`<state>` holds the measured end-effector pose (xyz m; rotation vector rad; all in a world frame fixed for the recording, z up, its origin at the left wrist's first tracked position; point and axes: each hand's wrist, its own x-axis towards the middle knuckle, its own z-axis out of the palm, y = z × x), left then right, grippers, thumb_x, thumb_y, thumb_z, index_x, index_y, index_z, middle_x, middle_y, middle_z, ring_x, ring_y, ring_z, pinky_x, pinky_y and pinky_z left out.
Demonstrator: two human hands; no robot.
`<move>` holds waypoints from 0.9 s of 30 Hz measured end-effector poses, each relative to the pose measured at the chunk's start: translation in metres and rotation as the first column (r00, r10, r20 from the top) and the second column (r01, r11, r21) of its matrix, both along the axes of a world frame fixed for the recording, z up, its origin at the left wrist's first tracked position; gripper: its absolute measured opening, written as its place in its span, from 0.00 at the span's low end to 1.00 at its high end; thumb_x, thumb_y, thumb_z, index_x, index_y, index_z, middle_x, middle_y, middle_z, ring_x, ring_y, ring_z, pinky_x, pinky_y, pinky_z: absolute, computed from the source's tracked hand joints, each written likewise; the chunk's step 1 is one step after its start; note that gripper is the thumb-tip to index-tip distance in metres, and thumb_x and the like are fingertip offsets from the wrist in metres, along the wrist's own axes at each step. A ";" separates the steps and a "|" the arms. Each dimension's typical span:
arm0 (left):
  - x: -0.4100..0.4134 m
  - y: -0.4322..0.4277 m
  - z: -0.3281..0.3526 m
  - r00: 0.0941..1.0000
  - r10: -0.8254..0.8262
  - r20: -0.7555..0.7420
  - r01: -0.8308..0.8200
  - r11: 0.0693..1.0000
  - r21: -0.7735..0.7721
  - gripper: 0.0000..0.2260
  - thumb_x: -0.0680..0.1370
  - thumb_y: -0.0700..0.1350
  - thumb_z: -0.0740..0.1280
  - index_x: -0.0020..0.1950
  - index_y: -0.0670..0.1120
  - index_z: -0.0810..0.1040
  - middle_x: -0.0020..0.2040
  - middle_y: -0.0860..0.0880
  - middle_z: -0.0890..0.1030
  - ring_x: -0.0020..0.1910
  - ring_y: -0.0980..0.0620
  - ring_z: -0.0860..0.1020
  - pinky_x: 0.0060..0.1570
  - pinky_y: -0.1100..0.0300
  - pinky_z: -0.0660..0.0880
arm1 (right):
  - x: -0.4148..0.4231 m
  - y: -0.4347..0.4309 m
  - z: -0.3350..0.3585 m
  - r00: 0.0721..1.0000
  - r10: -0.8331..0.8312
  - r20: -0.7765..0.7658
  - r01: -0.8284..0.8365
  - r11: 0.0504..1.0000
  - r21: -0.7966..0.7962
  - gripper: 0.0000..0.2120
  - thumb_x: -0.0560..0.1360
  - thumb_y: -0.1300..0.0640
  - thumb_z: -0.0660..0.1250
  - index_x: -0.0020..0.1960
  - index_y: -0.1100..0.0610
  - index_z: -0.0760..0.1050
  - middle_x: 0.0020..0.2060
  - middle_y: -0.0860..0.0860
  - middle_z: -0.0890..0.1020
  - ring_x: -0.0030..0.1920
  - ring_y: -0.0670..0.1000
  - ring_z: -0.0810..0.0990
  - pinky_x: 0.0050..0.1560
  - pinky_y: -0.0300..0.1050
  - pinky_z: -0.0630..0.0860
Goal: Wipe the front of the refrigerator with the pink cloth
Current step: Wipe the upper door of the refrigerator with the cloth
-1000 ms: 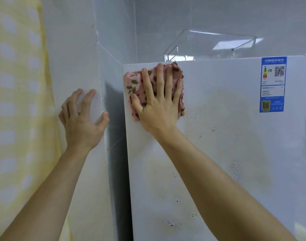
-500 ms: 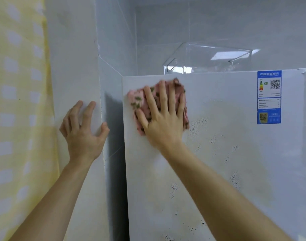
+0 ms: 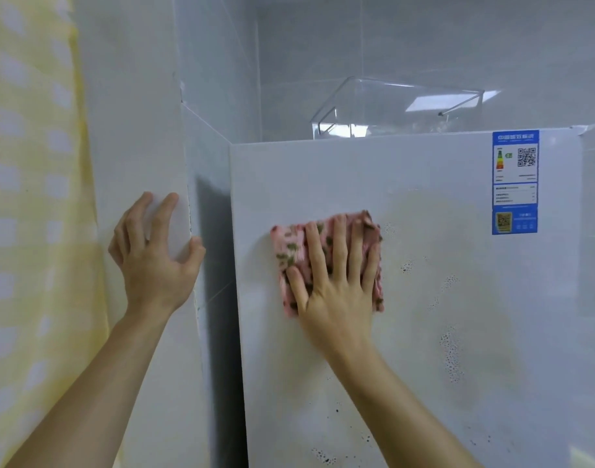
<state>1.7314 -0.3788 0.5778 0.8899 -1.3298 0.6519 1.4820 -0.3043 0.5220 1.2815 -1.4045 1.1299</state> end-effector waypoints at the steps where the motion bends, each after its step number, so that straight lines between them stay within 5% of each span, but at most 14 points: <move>1: 0.000 0.001 -0.001 1.000 -0.013 0.001 0.013 1.000 0.009 0.29 0.76 0.55 0.65 0.78 0.52 0.70 0.78 0.43 0.66 0.76 0.39 0.65 0.72 0.40 0.62 | -0.004 0.001 -0.010 1.000 -0.006 -0.016 0.006 1.000 0.014 0.32 0.86 0.38 0.53 0.86 0.50 0.52 0.85 0.58 0.51 0.85 0.62 0.47 0.83 0.67 0.47; 7: -0.001 0.007 0.000 1.000 0.005 0.008 -0.005 1.000 0.024 0.30 0.75 0.54 0.64 0.78 0.50 0.70 0.79 0.43 0.66 0.76 0.39 0.64 0.72 0.39 0.60 | -0.005 -0.005 0.042 0.999 -0.006 -0.033 0.005 1.000 -0.030 0.33 0.84 0.37 0.53 0.85 0.49 0.56 0.85 0.58 0.54 0.85 0.63 0.49 0.83 0.61 0.37; 11: -0.011 0.014 -0.004 0.999 0.044 -0.022 -0.043 0.999 0.026 0.29 0.74 0.52 0.65 0.75 0.49 0.71 0.78 0.43 0.67 0.78 0.40 0.62 0.72 0.38 0.58 | -0.009 -0.007 0.098 1.000 0.015 -0.014 -0.016 0.999 -0.030 0.34 0.85 0.36 0.50 0.86 0.48 0.50 0.85 0.57 0.49 0.85 0.61 0.44 0.82 0.58 0.30; 20: -0.069 0.026 -0.014 0.990 -0.086 0.111 0.087 0.996 -0.005 0.25 0.81 0.51 0.60 0.77 0.46 0.70 0.78 0.44 0.68 0.77 0.41 0.65 0.76 0.40 0.58 | -0.017 0.003 0.023 1.000 0.029 0.007 -0.029 0.998 -0.054 0.33 0.85 0.38 0.55 0.85 0.49 0.56 0.85 0.58 0.53 0.85 0.63 0.50 0.83 0.65 0.47; 27: -0.071 0.022 -0.016 0.993 -0.019 0.118 0.018 1.000 0.007 0.27 0.80 0.53 0.60 0.79 0.46 0.67 0.79 0.44 0.68 0.79 0.41 0.63 0.78 0.37 0.53 | -0.027 -0.001 0.041 0.998 0.044 -0.051 -0.049 0.995 -0.092 0.32 0.83 0.37 0.59 0.83 0.48 0.62 0.84 0.58 0.58 0.84 0.62 0.54 0.84 0.63 0.45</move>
